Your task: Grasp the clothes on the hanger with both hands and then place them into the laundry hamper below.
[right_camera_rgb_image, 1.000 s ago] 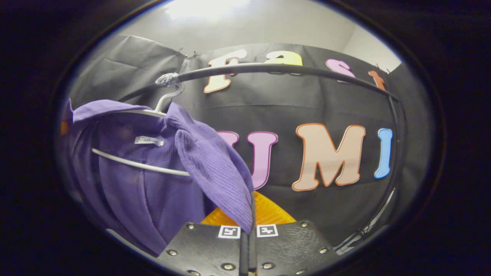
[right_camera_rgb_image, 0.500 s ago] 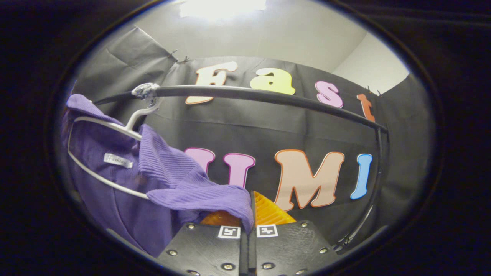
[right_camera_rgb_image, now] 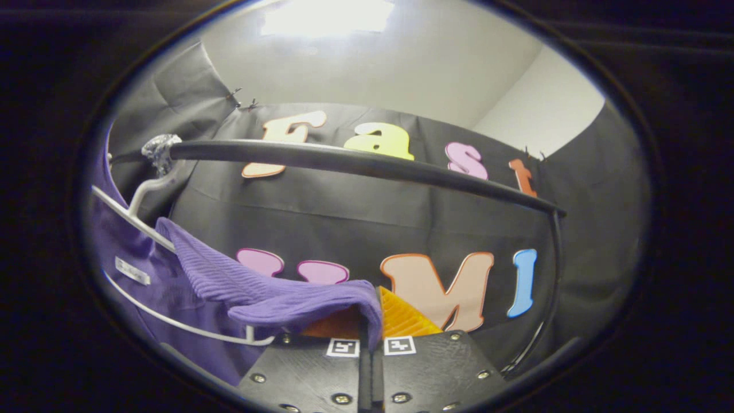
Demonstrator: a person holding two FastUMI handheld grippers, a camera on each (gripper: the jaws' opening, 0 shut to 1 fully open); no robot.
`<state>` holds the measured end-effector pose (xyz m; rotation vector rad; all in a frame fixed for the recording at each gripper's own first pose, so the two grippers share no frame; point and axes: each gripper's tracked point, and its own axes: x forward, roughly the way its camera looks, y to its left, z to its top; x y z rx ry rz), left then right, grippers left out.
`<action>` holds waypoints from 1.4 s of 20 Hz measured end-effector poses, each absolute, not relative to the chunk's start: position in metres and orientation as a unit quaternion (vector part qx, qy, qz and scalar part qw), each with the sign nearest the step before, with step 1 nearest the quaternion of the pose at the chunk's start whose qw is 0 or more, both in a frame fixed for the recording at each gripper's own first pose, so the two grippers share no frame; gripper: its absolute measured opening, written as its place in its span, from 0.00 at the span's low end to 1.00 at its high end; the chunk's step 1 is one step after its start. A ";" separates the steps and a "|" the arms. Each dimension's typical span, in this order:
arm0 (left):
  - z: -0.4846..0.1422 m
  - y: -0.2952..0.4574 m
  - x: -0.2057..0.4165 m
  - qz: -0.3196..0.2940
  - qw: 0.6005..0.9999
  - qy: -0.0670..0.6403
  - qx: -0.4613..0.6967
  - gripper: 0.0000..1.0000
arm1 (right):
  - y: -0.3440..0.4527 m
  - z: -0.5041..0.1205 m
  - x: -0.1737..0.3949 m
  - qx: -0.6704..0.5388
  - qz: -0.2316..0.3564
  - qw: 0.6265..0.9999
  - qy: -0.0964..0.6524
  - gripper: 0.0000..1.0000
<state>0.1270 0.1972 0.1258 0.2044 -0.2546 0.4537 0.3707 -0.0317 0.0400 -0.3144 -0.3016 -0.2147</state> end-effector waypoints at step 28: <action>-0.093 0.211 0.172 0.171 0.985 0.019 0.009 0.00 | -0.029 -0.167 0.419 -0.120 -0.064 0.991 -0.014 0.01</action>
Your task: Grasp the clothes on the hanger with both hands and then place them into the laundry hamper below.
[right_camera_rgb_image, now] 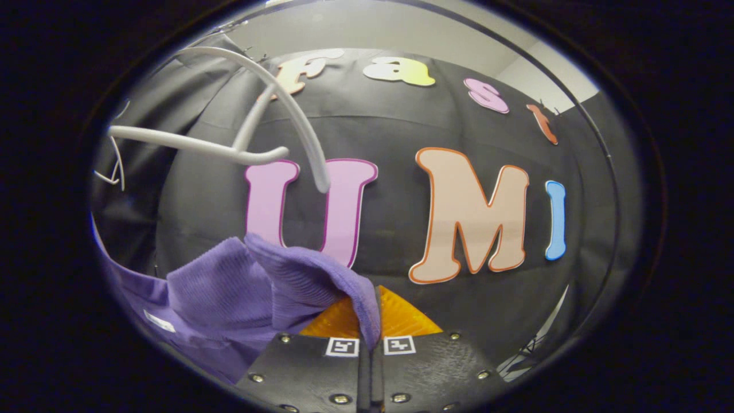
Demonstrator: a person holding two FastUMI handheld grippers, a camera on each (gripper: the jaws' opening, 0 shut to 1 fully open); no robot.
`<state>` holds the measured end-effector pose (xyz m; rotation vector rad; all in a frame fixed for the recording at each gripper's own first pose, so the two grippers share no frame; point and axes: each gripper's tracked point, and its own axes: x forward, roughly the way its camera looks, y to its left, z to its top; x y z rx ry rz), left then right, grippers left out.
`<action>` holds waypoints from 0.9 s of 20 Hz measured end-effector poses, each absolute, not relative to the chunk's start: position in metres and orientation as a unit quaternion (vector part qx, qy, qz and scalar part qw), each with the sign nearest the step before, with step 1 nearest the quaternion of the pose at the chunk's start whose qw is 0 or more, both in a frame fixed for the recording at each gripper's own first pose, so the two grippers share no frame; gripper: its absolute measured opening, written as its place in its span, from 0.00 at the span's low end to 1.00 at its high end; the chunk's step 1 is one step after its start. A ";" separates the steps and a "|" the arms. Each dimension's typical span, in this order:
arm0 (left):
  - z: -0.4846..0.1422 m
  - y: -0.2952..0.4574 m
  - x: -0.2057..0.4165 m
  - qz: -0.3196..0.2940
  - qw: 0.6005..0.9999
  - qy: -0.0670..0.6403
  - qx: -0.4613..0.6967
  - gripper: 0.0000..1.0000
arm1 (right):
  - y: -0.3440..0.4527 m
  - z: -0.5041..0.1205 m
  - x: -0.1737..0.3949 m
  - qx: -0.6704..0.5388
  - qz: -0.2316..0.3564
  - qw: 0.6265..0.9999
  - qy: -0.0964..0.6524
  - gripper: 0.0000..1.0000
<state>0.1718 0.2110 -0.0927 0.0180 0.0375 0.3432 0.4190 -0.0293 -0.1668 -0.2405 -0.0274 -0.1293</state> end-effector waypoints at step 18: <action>-0.130 0.177 0.071 0.156 0.986 0.060 -0.030 0.01 | 0.042 -0.137 0.237 -0.043 0.046 0.998 0.014 0.02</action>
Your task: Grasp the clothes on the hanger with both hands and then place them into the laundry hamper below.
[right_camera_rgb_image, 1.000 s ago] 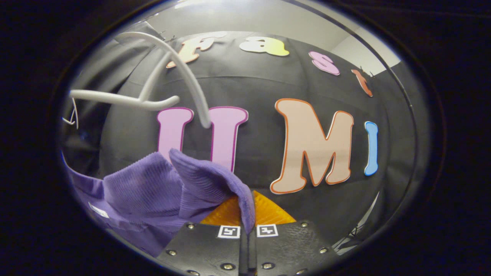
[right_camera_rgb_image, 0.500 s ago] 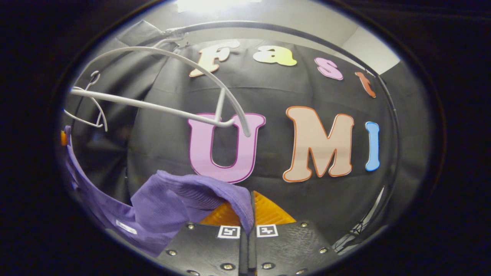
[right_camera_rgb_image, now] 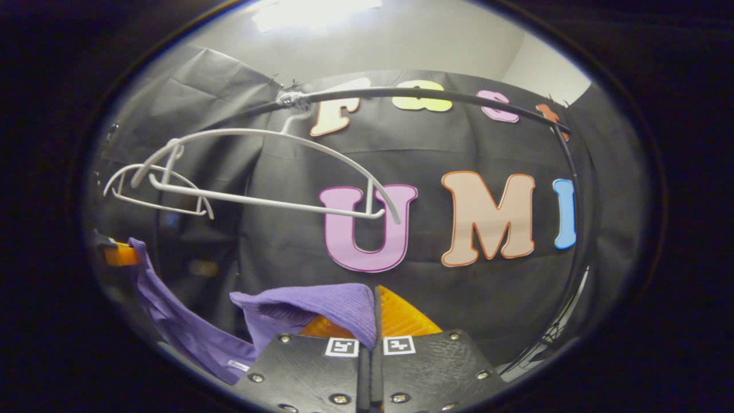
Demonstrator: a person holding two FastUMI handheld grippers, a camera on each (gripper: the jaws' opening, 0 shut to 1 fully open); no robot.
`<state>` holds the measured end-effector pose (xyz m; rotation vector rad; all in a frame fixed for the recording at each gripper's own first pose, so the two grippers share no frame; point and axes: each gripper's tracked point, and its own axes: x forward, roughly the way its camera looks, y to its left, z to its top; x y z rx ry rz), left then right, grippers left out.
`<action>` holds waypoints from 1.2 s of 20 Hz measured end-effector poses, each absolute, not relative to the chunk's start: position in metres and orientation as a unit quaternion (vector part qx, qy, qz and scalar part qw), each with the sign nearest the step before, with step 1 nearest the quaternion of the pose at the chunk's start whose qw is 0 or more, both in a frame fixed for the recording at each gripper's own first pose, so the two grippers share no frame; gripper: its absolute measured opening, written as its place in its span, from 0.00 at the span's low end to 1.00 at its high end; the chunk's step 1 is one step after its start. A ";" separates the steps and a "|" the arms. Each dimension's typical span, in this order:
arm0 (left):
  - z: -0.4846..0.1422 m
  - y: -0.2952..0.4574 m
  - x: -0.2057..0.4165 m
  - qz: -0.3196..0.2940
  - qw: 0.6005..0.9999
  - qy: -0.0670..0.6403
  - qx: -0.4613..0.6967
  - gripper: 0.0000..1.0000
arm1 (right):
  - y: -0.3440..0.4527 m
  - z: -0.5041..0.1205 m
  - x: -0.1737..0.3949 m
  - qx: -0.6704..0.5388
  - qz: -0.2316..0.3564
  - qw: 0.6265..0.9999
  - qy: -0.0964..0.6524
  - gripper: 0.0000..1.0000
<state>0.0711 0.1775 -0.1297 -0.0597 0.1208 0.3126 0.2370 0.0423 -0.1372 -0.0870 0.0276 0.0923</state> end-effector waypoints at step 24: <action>-0.109 -0.002 0.085 -0.009 0.997 0.037 -0.064 0.01 | -0.015 -0.128 0.129 0.071 -0.016 0.997 0.010 0.02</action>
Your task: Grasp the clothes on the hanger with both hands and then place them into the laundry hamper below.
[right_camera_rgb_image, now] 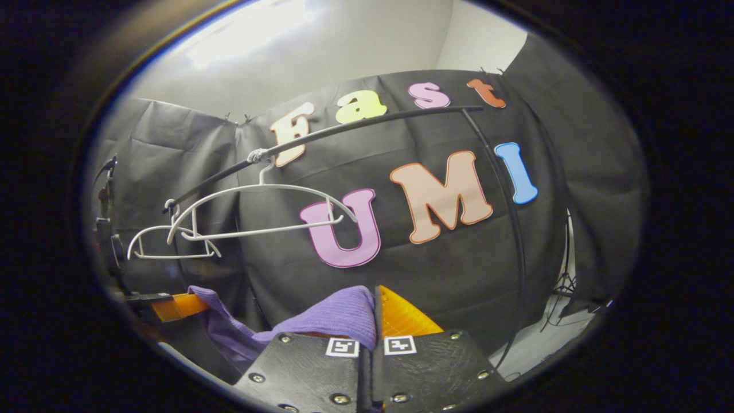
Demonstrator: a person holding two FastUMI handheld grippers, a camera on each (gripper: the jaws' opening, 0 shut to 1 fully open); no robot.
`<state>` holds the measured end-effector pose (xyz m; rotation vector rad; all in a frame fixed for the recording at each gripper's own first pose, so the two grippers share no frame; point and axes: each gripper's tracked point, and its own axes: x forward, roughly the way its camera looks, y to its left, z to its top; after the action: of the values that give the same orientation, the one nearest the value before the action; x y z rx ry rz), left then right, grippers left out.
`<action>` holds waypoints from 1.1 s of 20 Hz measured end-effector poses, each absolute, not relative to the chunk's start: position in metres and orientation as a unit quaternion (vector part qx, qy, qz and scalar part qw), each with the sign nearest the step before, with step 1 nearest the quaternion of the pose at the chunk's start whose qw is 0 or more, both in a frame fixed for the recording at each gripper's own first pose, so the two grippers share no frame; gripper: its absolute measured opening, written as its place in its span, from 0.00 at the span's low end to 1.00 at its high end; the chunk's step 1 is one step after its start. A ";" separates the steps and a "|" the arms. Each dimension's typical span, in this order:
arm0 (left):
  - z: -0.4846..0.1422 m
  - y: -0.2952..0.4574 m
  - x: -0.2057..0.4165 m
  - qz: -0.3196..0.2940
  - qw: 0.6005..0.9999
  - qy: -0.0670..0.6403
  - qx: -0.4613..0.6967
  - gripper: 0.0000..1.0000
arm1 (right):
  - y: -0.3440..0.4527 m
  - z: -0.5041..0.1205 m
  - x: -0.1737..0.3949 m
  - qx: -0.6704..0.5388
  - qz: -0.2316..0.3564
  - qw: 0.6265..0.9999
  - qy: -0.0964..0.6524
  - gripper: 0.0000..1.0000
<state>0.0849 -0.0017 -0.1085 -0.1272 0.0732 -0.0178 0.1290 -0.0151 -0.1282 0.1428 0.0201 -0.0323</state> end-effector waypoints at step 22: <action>-0.222 -0.054 0.163 -0.026 0.996 0.071 -0.051 0.02 | -0.015 -0.226 0.176 0.072 0.002 0.993 0.091 0.02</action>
<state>0.1628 -0.0543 -0.2223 -0.1019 0.1425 -0.0512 0.1765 -0.0147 -0.2259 0.1435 0.1821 0.0048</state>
